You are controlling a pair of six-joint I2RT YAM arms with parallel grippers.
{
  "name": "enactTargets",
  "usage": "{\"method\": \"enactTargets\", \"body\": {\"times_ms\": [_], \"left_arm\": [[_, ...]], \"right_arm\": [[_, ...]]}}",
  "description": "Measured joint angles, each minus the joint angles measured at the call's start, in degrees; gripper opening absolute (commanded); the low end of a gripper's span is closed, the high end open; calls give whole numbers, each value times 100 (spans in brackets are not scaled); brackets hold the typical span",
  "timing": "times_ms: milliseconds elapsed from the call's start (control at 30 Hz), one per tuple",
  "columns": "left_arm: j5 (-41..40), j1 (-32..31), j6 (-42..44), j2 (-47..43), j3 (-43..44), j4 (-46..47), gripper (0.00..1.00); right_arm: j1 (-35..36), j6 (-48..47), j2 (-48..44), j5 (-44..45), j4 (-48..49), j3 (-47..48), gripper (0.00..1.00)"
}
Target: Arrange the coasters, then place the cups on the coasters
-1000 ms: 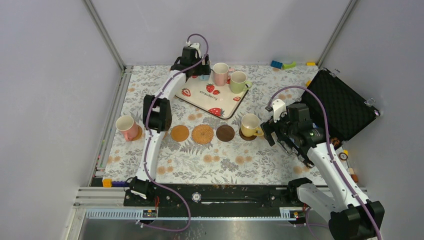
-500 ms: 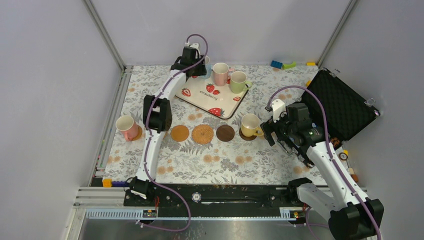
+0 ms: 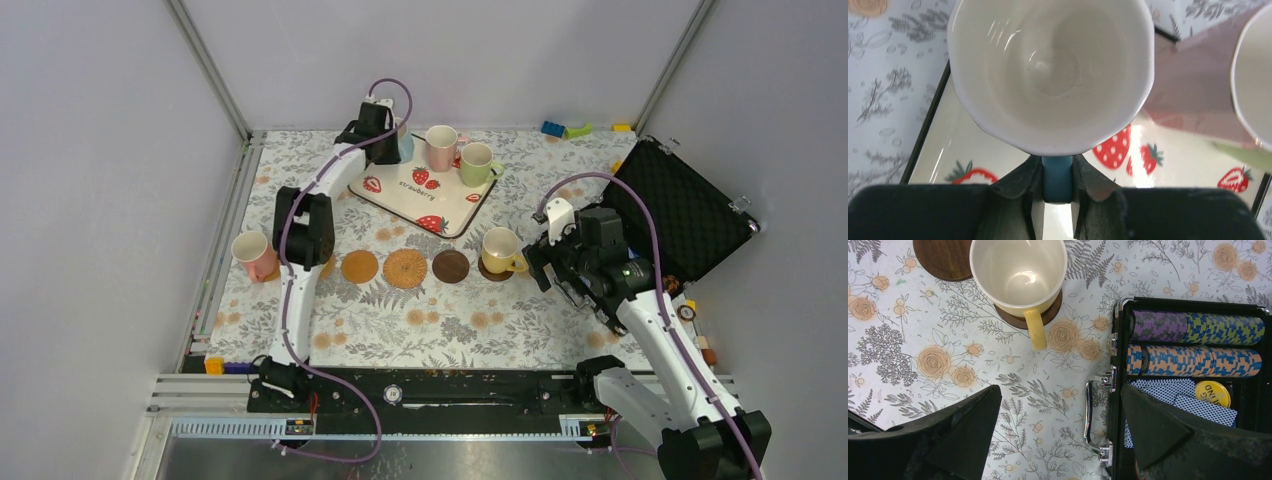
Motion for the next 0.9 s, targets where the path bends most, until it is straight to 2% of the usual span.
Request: {"method": "enactTargets", "body": {"times_ms": [267,400,700,900], "left_arm": [[13,-2,520,-1266,-1340,-310,0],[68,-2,951,-2253,-2072,-275,0],[713,2,2151,-4940,-4428,-177,0],[1150,-9,2889,-6157,-5967,-243,0]], "right_arm": [[0,11,-210,-83,0,0,98],[-2,28,-293,-195,0,0,98],[-2,103,-380,-352,0,0,98],[-2,109,-407,-487,0,0,98]]}}
